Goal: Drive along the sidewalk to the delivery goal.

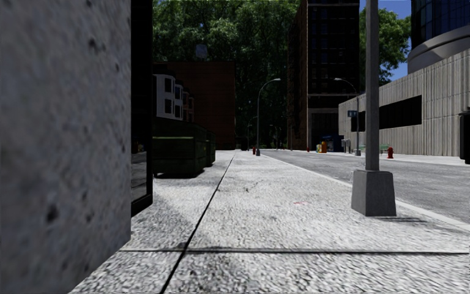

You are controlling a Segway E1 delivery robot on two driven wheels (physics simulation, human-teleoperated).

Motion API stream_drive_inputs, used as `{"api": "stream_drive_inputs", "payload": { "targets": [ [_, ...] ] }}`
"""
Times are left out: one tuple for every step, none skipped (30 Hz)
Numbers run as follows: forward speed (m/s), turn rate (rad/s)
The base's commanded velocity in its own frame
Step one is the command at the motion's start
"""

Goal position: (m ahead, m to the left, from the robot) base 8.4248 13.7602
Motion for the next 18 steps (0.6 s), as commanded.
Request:
{"api": "stream_drive_inputs", "payload": {
  "targets": [
    [2.0,0.0],
    [2.0,0.0],
    [2.0,0.0],
    [2.0,0.0],
    [2.0,0.0],
    [2.0,0.0],
    [2.0,0.0],
    [2.0,0.0],
    [2.0,0.0],
    [2.0,0.0],
    [2.0,0.0],
    [2.0,0.0],
    [2.0,0.0],
    [2.0,0.0],
    [2.0,0.0],
    [2.0,0.0],
    [2.0,0.0],
    [2.0,0.0]
  ]
}}
